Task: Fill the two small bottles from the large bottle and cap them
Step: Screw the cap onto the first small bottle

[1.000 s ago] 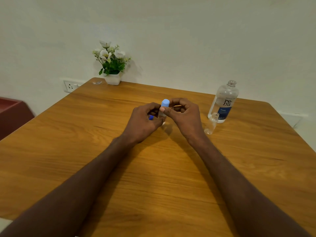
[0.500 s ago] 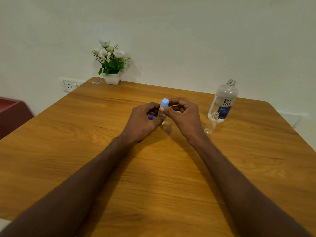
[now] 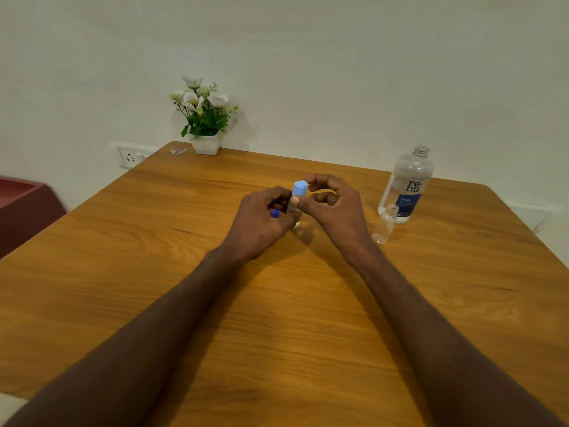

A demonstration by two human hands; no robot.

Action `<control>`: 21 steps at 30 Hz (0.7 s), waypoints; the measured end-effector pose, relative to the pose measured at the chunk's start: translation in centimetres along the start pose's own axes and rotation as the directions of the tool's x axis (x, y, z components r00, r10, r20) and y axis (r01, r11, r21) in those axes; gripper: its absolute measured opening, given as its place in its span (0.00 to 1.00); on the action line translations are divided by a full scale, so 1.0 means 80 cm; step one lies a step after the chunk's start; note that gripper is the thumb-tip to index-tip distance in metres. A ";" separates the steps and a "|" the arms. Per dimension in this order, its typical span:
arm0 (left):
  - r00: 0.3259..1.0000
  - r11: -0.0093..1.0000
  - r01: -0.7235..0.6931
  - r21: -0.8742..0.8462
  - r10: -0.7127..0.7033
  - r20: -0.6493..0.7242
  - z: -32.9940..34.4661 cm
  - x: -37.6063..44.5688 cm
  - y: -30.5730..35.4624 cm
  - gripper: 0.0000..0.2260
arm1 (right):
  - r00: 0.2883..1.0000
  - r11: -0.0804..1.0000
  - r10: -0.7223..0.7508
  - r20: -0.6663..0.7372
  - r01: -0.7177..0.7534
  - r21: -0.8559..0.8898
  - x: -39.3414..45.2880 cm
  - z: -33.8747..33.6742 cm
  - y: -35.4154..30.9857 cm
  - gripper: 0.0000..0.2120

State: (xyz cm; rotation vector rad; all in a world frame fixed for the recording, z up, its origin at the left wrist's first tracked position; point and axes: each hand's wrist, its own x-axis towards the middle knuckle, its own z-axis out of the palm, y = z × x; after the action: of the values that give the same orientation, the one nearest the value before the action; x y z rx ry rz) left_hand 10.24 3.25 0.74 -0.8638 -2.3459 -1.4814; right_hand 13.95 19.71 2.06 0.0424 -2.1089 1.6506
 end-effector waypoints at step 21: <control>1.000 1.000 -0.009 -0.018 0.009 0.012 0.000 0.000 -0.003 0.13 | 1.000 1.000 -0.016 -0.001 0.016 0.012 -0.001 0.001 0.000 0.19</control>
State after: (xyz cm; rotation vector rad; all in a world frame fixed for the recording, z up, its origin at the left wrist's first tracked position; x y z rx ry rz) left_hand 10.05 3.14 0.57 -0.8887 -2.3374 -1.5003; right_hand 13.99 19.65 2.01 0.0630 -2.0930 1.6536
